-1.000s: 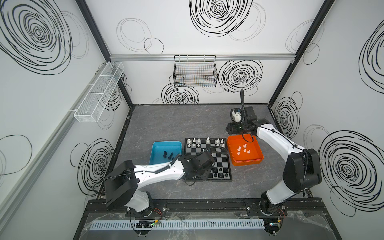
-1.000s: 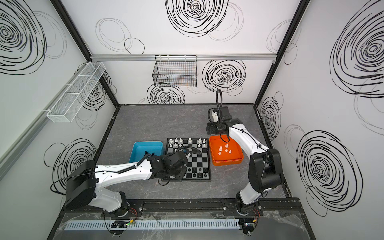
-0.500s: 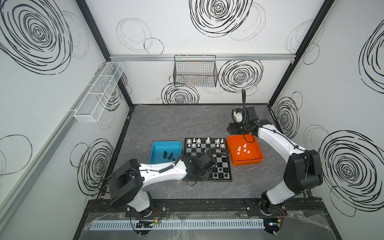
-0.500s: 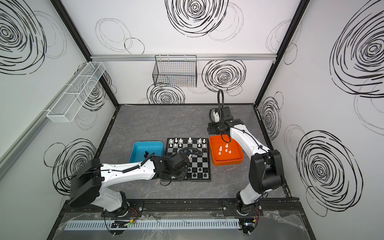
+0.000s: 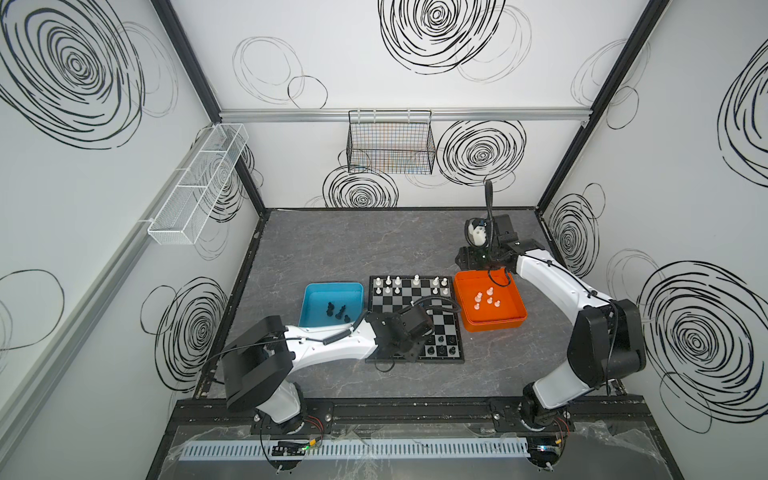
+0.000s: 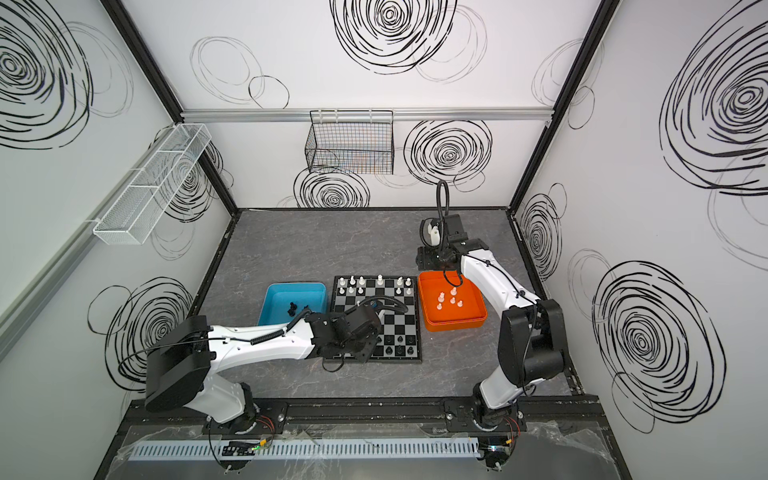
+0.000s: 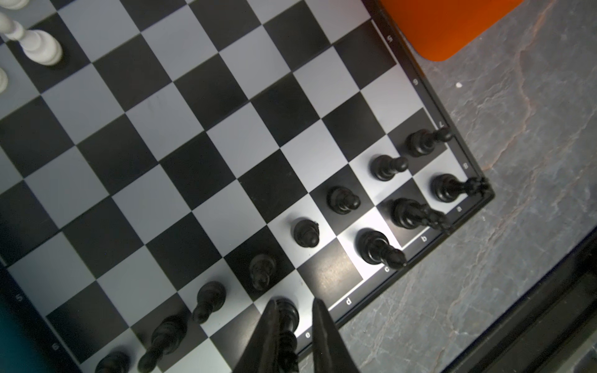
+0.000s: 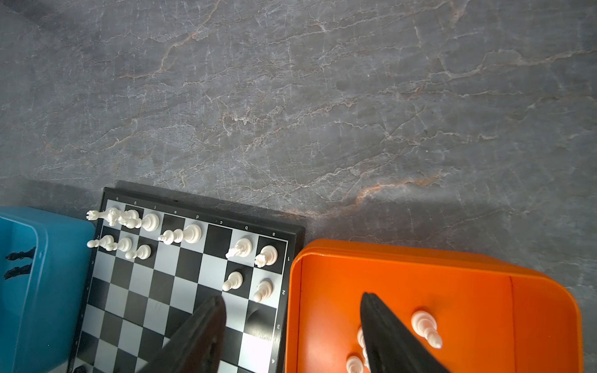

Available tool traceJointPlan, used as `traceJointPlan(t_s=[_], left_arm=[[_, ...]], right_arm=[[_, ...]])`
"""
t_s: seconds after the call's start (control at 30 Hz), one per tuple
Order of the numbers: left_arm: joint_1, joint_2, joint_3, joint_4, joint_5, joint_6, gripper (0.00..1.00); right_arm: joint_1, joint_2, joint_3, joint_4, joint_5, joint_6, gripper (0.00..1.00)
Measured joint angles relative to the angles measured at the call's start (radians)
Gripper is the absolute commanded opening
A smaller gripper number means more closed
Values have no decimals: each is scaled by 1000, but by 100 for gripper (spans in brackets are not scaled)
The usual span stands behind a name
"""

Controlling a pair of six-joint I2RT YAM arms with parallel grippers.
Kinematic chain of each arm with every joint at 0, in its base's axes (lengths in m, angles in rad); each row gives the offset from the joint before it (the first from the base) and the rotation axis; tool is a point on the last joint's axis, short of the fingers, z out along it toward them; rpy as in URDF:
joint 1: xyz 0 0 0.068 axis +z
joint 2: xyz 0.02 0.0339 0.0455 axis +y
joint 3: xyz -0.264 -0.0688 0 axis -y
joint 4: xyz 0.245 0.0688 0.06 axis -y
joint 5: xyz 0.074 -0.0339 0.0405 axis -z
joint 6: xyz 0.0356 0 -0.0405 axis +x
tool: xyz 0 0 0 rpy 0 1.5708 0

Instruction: Set up the chess pieces on the board

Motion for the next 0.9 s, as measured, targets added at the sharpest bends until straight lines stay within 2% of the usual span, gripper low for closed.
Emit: traceJointPlan(t_s=[0.27,0.43,0.7,0.9], left_arm=[[-5,-2,0,-2,-19,0,34],[-4,-24,32,-82,-26,-5,38],[-2,-45,72,-181,6,-12,38],[1,10,89,-222,39,-12,37]], right_arm=[[-5,0,-1,0,0,-3,70],[-9,-1,-1,0,0,-7,70],[-16,-1,-1,0,-1,-11,70],[-16,-1,-1,0,-1,-15,70]])
